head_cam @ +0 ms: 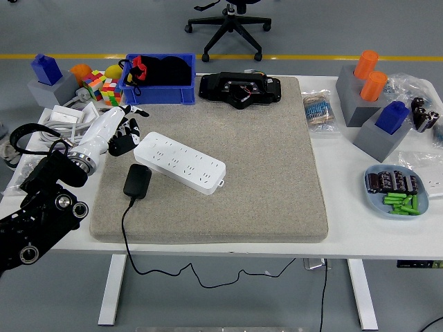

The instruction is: Press the white button,pick up the black plug,place it near the board,insert it into the board

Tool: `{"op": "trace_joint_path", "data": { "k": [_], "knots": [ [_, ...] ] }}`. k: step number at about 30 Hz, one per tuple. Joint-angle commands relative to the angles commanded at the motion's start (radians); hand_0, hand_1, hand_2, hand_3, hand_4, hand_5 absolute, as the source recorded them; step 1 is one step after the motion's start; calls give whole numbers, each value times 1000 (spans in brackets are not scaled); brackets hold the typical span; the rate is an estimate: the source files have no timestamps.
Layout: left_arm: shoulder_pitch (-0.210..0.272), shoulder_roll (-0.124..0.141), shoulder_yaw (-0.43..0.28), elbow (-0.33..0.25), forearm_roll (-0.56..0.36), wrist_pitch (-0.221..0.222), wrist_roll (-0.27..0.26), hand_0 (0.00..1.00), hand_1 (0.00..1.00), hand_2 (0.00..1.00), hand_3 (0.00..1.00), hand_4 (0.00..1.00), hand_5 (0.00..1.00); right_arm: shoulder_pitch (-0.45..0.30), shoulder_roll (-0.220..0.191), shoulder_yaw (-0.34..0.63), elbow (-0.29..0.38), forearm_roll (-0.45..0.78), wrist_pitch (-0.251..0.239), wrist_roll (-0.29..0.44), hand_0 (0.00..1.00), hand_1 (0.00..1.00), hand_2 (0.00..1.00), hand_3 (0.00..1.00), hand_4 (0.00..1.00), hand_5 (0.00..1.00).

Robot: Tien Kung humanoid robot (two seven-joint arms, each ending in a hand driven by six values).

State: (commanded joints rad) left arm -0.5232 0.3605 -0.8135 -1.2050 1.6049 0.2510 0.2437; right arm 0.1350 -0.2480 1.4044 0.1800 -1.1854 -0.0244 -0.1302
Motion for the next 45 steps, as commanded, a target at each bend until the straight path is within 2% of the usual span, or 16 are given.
{"op": "trace_joint_path", "data": {
  "k": [6, 11, 20, 45],
  "knots": [
    [-50, -4, 59, 35, -9, -34, 37, 31, 2, 96, 686, 2, 2, 0, -1, -2, 0, 3, 0, 0, 632, 600, 597, 589, 668, 411],
    [-110, -9, 140, 97, -21, -53, 75, 31, 2, 96, 686, 2, 2, 1, -2, -3, 0, 4, 0, -1, 632, 600, 597, 589, 668, 411],
    [-173, -11, 236, 169, -48, -66, 89, 28, 2, 92, 684, 2, 2, 1, -3, -3, 0, 8, 0, -2, 632, 599, 597, 589, 668, 411],
    [-207, -19, 331, 223, -71, -79, 102, 16, 2, 91, 681, 2, 2, 1, -3, -6, 0, 11, 0, -1, 633, 599, 597, 588, 668, 411]
  ]
}}
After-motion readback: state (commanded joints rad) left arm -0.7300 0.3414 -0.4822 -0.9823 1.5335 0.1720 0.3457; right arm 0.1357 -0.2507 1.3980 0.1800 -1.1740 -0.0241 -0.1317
